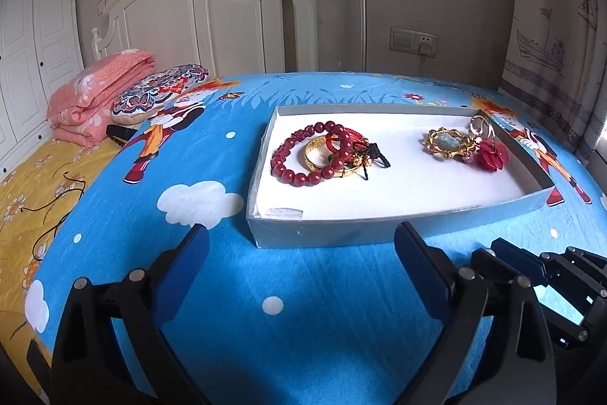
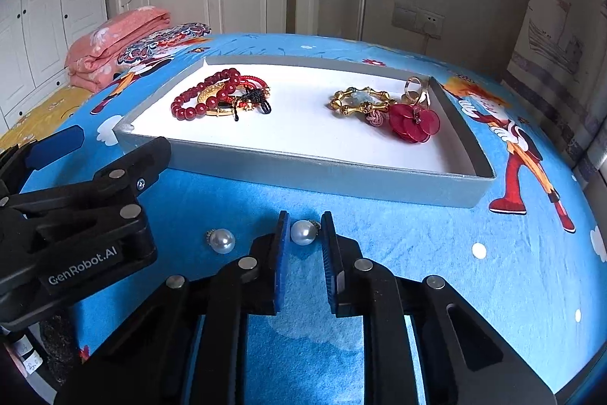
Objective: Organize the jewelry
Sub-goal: 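Grasp a white pearl with the right tool while the left tool grasps the other pearl, then carry both pearls into the tray and open both tools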
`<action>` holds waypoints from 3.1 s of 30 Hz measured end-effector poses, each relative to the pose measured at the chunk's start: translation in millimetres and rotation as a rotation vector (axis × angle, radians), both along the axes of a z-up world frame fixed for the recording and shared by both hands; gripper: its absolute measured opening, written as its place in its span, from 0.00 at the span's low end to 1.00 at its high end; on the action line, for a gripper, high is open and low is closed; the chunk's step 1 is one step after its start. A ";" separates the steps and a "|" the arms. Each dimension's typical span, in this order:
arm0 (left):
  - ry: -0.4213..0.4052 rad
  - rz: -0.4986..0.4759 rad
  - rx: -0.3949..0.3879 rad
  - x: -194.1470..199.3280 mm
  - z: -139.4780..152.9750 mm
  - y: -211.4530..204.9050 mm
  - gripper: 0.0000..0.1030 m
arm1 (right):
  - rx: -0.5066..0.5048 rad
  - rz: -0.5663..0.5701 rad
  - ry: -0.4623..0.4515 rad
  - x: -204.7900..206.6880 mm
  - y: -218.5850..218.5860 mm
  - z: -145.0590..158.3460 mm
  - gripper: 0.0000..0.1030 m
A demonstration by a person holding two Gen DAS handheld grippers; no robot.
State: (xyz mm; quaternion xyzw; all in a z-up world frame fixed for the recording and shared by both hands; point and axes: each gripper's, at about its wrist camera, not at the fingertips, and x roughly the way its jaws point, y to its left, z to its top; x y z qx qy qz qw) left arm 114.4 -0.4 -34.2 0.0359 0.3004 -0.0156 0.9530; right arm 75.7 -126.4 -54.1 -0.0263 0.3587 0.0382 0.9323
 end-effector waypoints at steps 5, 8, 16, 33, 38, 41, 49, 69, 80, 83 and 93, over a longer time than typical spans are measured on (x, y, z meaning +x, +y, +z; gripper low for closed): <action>0.005 0.002 0.012 0.4 -0.2 -1.8 0.92 | 0.030 -0.039 -0.045 -18.5 -24.5 0.4 0.15; 0.011 0.006 0.019 0.9 -0.6 -2.0 0.92 | 0.039 -0.064 -0.074 -33.9 -41.8 -0.9 0.15; -0.031 -0.006 0.042 -18.1 2.7 -15.5 0.92 | 0.049 -0.101 -0.106 -56.6 -67.8 -6.6 0.15; 0.050 -0.161 -0.002 -29.1 -32.0 -66.3 0.25 | 0.051 -0.090 -0.120 -59.6 -66.5 -9.3 0.15; 0.023 -0.168 0.002 -34.9 -34.3 -63.2 0.18 | 0.047 -0.090 -0.121 -59.4 -66.4 -9.2 0.15; 0.004 -0.169 -0.002 -42.0 -35.7 -60.6 0.18 | 0.036 -0.089 -0.124 -59.8 -65.2 -8.2 0.15; -0.018 -0.149 -0.024 -57.1 -36.6 -46.3 0.18 | 0.013 -0.038 -0.137 -65.3 -50.6 -6.4 0.15; -0.109 -0.067 -0.043 -75.6 -15.7 -21.5 0.18 | 0.014 -0.015 -0.182 -52.8 -26.6 20.9 0.15; -0.118 -0.043 -0.089 -55.2 4.3 -15.6 0.18 | 0.023 -0.021 -0.199 -26.2 -25.0 37.2 0.15; -0.125 -0.033 -0.088 -42.9 13.1 -17.0 0.18 | 0.033 -0.028 -0.199 -15.8 -26.8 41.0 0.15; -0.095 -0.014 -0.095 6.7 32.0 -20.8 0.18 | 0.031 -0.045 -0.205 23.0 -29.6 55.4 0.15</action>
